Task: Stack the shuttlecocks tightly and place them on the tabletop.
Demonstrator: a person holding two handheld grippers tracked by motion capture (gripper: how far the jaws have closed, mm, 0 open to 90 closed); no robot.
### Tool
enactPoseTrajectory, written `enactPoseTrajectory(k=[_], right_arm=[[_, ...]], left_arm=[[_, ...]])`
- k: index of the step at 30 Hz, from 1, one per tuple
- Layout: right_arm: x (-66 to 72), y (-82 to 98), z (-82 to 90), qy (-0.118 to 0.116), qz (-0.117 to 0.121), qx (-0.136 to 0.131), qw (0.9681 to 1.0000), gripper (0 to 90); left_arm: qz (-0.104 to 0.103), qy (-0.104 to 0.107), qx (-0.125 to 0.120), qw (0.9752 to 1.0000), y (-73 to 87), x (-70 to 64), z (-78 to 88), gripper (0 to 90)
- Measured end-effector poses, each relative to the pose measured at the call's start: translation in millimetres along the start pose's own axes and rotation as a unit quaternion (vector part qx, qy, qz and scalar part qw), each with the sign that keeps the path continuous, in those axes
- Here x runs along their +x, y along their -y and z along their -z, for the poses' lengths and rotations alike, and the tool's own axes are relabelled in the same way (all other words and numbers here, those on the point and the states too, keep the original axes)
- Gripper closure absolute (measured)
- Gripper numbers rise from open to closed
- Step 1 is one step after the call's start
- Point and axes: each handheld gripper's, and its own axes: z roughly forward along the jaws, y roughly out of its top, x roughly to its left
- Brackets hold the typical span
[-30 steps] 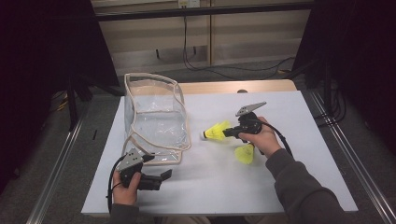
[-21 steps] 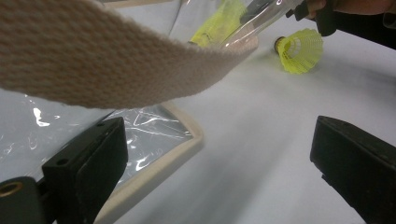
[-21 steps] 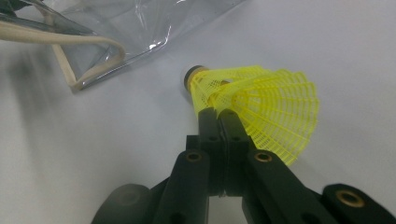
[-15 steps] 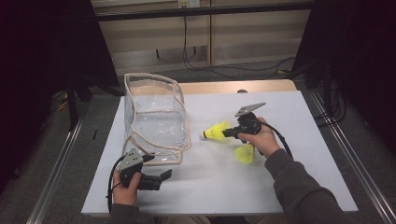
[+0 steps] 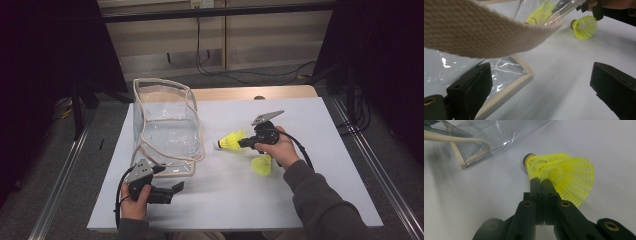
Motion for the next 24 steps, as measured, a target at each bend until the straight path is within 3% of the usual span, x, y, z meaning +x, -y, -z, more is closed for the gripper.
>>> enactPoseTrajectory(k=[12,24], right_arm=[[-0.4,3.9,-3.5,-0.002,-0.006,0.018,0.9998,87.6],[-1.7,5.6,-3.2,0.011,-0.010,0.017,0.9997,77.3]], left_arm=[[0.000,0.000,0.000,1.0000,0.0,0.0,0.0,4.1],[0.000,0.000,0.000,1.0000,0.0,0.0,0.0,4.1]])
